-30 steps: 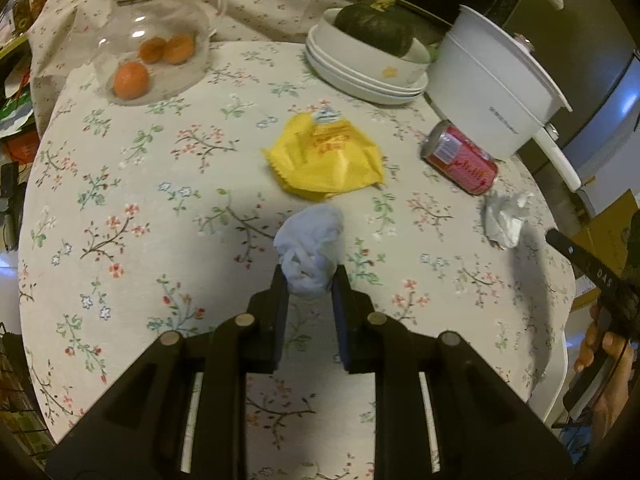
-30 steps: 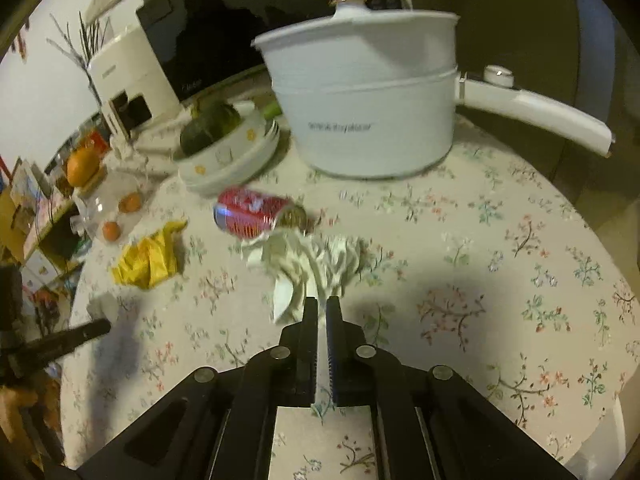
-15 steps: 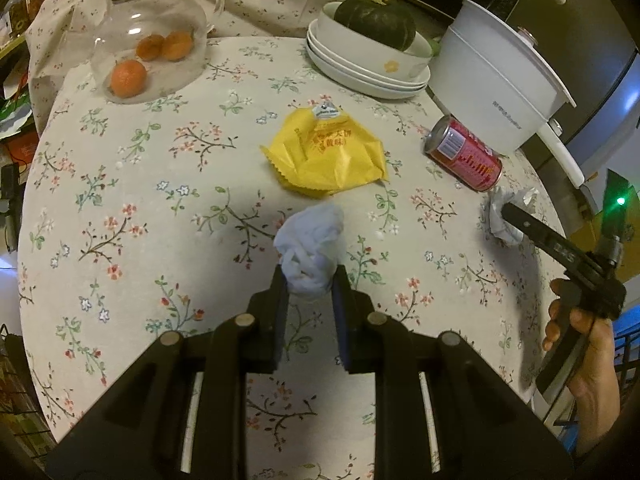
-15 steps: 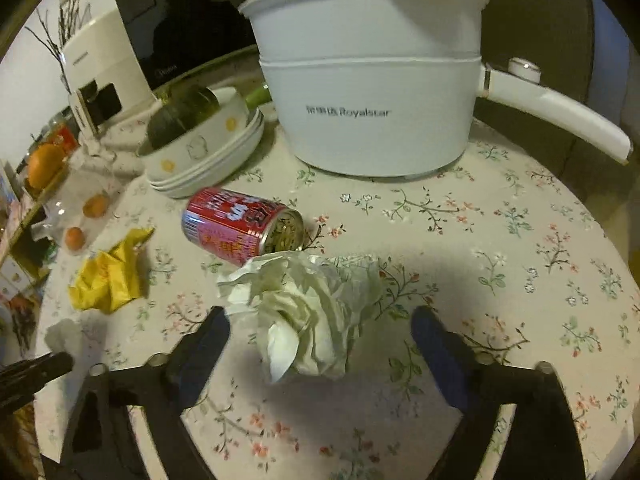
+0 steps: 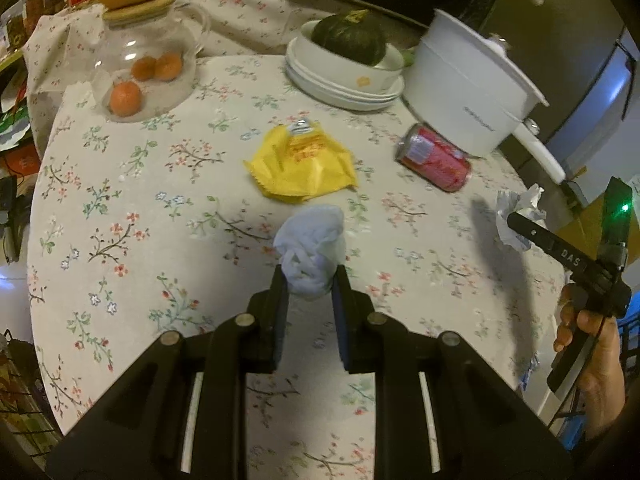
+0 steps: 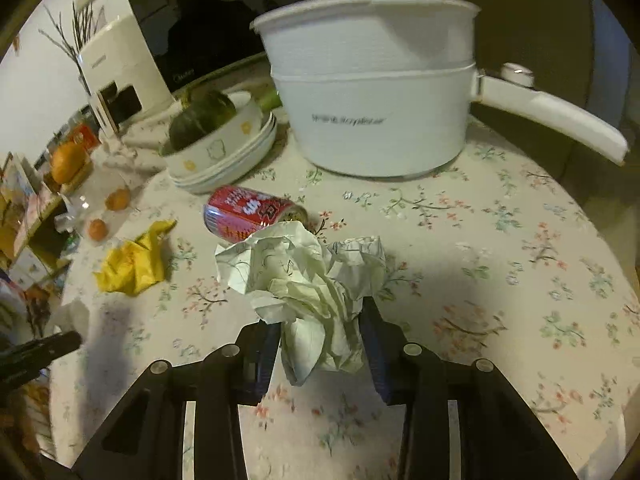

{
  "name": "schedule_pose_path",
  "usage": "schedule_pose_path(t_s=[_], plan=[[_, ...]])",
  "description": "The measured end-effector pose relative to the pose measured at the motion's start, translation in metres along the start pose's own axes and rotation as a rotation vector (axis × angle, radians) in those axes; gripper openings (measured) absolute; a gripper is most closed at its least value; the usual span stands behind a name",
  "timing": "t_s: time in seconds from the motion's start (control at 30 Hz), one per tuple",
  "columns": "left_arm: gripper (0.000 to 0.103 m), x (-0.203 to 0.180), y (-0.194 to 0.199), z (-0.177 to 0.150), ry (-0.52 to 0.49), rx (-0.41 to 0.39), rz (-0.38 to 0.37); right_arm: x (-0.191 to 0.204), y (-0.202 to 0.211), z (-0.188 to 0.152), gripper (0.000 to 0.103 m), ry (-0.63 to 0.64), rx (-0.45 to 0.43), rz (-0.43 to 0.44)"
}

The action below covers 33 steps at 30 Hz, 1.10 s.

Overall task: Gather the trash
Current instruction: 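Carry the tissue ball with the left tool while the right tool carries the paper over the bin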

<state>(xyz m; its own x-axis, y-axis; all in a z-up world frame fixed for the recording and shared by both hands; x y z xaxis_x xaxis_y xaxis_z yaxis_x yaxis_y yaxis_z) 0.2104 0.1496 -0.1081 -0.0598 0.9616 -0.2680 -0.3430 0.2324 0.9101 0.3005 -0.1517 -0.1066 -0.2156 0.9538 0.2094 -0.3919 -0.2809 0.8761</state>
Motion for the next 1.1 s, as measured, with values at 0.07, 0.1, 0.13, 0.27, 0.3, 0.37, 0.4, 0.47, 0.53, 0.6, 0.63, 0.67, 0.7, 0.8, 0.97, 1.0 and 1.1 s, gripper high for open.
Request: schedule_pose_path(t_s=[0.07,0.1,0.13,0.27,0.3,0.37,0.4,0.47,0.53,0.6,0.63,0.67,0.7,0.8,0.97,1.0,1.1], plan=[[0.023,-0.008,0.006,-0.004,-0.021,-0.002,-0.017,-0.005,0.018,-0.006,0.04,-0.003,-0.009,0.0],[0.023,-0.013,0.01,-0.007,-0.032,-0.004,-0.024,-0.006,0.025,-0.009,0.04,-0.001,-0.014,-0.002],[0.023,-0.017,0.013,-0.009,-0.041,-0.006,-0.029,-0.009,0.036,-0.013,0.04,0.003,-0.02,-0.006],[0.023,-0.036,0.028,-0.019,-0.089,-0.018,-0.058,-0.016,0.069,-0.028,0.04,0.03,-0.046,-0.04],[0.023,-0.042,0.031,-0.021,-0.102,-0.022,-0.067,-0.019,0.078,-0.033,0.04,0.034,-0.051,-0.046],[0.023,-0.052,0.038,-0.025,-0.122,-0.031,-0.084,-0.025,0.095,-0.043,0.04,0.037,-0.061,-0.058],[0.023,-0.056,0.04,-0.026,-0.13,-0.034,-0.092,-0.028,0.102,-0.048,0.04,0.037,-0.065,-0.061],[0.023,-0.068,0.044,-0.03,-0.149,-0.041,-0.108,-0.036,0.115,-0.056,0.04,0.035,-0.071,-0.066],[0.023,-0.081,0.046,-0.034,-0.172,-0.043,-0.124,-0.045,0.128,-0.066,0.04,0.031,-0.071,-0.075],[0.023,-0.096,0.045,-0.039,-0.198,-0.041,-0.136,-0.052,0.135,-0.073,0.04,0.031,-0.066,-0.091],[0.023,-0.102,0.045,-0.041,-0.21,-0.039,-0.14,-0.056,0.138,-0.077,0.04,0.033,-0.062,-0.102],[0.023,-0.108,0.044,-0.043,-0.223,-0.036,-0.144,-0.059,0.14,-0.082,0.04,0.035,-0.057,-0.111],[0.023,-0.115,0.043,-0.045,-0.238,-0.033,-0.148,-0.064,0.144,-0.087,0.04,0.036,-0.051,-0.118],[0.023,-0.135,0.04,-0.051,-0.283,-0.027,-0.152,-0.078,0.152,-0.1,0.04,0.034,-0.042,-0.136],[0.023,-0.167,0.031,-0.058,-0.352,-0.003,-0.158,-0.101,0.16,-0.119,0.04,0.016,-0.022,-0.157],[0.023,-0.172,0.029,-0.06,-0.363,0.001,-0.161,-0.108,0.16,-0.123,0.04,0.008,-0.013,-0.163],[0.023,-0.19,0.025,-0.065,-0.394,0.014,-0.179,-0.125,0.161,-0.135,0.04,-0.014,0.011,-0.175]])
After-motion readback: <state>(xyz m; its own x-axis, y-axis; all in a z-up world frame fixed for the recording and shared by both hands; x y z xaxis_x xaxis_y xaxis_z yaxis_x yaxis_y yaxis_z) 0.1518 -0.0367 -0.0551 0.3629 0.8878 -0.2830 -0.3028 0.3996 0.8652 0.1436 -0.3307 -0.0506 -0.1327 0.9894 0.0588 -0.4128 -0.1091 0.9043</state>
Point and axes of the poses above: each gripper's, at about its wrist camera, not at the fingertips, and y roughly against the way its jaws point, x to its left, z to its top, the point moved 2 cm from there along -y, roughly the way its jaws point, and after that the axes turned 12 degrees about x, right-handed, at the moved point
